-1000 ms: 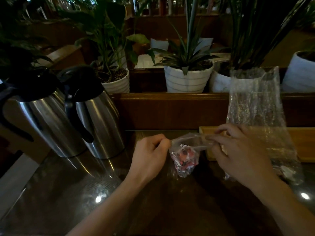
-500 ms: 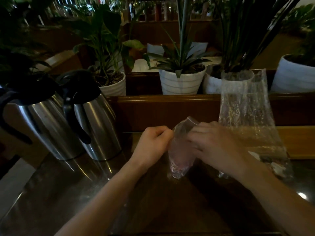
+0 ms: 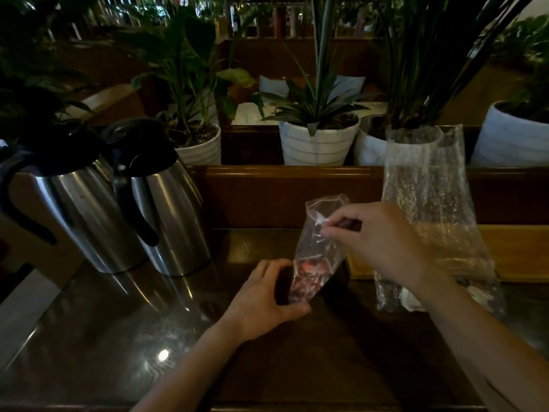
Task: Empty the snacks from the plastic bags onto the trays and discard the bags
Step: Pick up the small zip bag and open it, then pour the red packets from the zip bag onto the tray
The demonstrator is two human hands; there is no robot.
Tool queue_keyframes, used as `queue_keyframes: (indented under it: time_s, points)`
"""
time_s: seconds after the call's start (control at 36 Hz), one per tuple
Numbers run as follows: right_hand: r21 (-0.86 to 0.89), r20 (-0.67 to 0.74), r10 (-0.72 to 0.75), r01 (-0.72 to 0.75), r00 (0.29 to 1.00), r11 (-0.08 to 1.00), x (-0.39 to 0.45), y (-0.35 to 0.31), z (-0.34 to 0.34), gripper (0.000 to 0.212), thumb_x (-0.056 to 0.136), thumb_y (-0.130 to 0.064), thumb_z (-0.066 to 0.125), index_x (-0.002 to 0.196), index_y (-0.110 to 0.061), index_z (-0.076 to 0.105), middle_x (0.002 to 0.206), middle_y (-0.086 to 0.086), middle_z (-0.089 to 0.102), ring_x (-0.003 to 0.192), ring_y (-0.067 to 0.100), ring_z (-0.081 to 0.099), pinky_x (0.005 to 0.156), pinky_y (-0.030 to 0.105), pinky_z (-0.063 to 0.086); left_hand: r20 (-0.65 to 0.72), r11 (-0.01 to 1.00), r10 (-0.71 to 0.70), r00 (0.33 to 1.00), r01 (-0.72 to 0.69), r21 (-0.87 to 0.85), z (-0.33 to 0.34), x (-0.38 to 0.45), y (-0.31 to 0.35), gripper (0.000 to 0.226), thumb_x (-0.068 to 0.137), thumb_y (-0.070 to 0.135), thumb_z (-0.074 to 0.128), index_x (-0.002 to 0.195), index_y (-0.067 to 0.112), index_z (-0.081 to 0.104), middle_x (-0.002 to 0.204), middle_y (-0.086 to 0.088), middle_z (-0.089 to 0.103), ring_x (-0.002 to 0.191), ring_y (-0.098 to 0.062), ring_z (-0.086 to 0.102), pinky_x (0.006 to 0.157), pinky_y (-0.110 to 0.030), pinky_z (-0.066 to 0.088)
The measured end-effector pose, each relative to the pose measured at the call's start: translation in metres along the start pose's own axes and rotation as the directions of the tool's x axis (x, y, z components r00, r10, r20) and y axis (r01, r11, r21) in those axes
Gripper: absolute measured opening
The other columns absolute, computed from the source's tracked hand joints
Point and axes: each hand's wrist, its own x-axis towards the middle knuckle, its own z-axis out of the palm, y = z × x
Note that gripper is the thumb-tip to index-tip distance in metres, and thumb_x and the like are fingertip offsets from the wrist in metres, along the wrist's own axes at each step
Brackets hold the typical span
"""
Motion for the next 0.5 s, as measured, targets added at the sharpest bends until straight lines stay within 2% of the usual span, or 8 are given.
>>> queue_keyframes:
  time_s: [0.03,0.08,0.17,0.25,0.31,0.39,0.5]
  points:
    - [0.018,-0.023,0.008,-0.007,1.0,1.0,0.001,0.0,-0.001,0.006,0.081,-0.031,0.073,0.087,-0.03,0.073,0.073,-0.02,0.064,0.067,-0.005,0.06,0.057,0.012,0.041,0.012,0.997,-0.003,1.0,0.002,0.073,0.004,0.001,-0.002,0.089,0.067,0.062,0.071,0.14,0.043,0.024,0.139,0.015,0.035,0.128,-0.008,0.037,0.109,-0.038,0.039]
    - [0.071,-0.049,0.033,-0.029,0.998,0.997,0.004,-0.002,-0.004,0.004,0.08,-0.03,0.073,0.084,-0.03,0.073,0.071,-0.019,0.065,0.066,-0.004,0.061,0.054,0.01,0.042,0.004,0.982,-0.001,1.0,0.0,0.188,0.012,0.002,-0.004,0.096,0.07,0.059,0.07,0.146,0.038,0.016,0.146,0.013,0.031,0.133,-0.01,0.033,0.115,-0.037,0.03]
    - [0.196,-0.052,0.084,-0.072,0.995,0.978,0.006,-0.001,-0.011,0.003,0.079,-0.029,0.074,0.082,-0.029,0.073,0.067,-0.013,0.068,0.062,-0.002,0.064,0.054,0.012,0.046,-0.067,0.98,0.038,0.997,-0.024,0.197,0.02,0.003,-0.005,0.074,0.083,0.055,0.061,0.145,0.036,0.026,0.142,0.014,0.041,0.129,-0.005,0.038,0.113,-0.031,0.029]
    - [0.339,-0.069,0.119,-0.089,0.99,0.937,0.003,0.0,-0.023,0.009,0.077,-0.028,0.074,0.086,-0.026,0.075,0.068,-0.018,0.07,0.06,-0.001,0.064,0.052,0.013,0.046,-0.083,0.995,0.095,0.992,-0.095,0.005,0.022,0.006,-0.002,0.038,0.09,0.045,0.058,0.126,0.037,0.051,0.123,0.019,0.055,0.113,0.004,0.05,0.104,-0.033,0.043]
    - [0.409,-0.077,0.141,-0.097,0.987,0.907,-0.002,0.002,-0.032,0.012,0.077,-0.027,0.073,0.089,-0.025,0.075,0.07,-0.013,0.071,0.059,0.002,0.064,0.049,0.015,0.047,-0.08,0.977,0.108,0.991,-0.121,-0.175,0.024,0.007,0.002,0.023,0.091,0.035,0.059,0.114,0.035,0.062,0.116,0.017,0.061,0.107,0.003,0.057,0.098,-0.033,0.05]
    - [0.474,-0.131,0.2,-0.116,0.971,0.873,-0.009,0.006,-0.043,0.013,0.08,-0.022,0.073,0.092,-0.023,0.075,0.069,-0.001,0.072,0.055,0.009,0.064,0.045,0.019,0.048,-0.036,0.909,0.083,0.996,-0.09,-0.407,0.025,0.007,0.011,0.023,0.09,0.025,0.063,0.112,0.031,0.063,0.112,0.011,0.067,0.103,-0.004,0.065,0.091,-0.037,0.056]
    - [0.62,-0.122,0.311,-0.172,0.943,0.766,-0.018,0.009,-0.058,0.015,0.079,-0.016,0.072,0.095,-0.016,0.074,0.068,0.002,0.073,0.052,0.008,0.062,0.044,0.018,0.049,0.099,0.817,0.091,0.991,-0.018,-0.576,0.034,0.007,0.029,0.038,0.084,0.016,0.071,0.116,0.031,0.059,0.117,0.009,0.067,0.107,-0.005,0.066,0.09,-0.032,0.056]
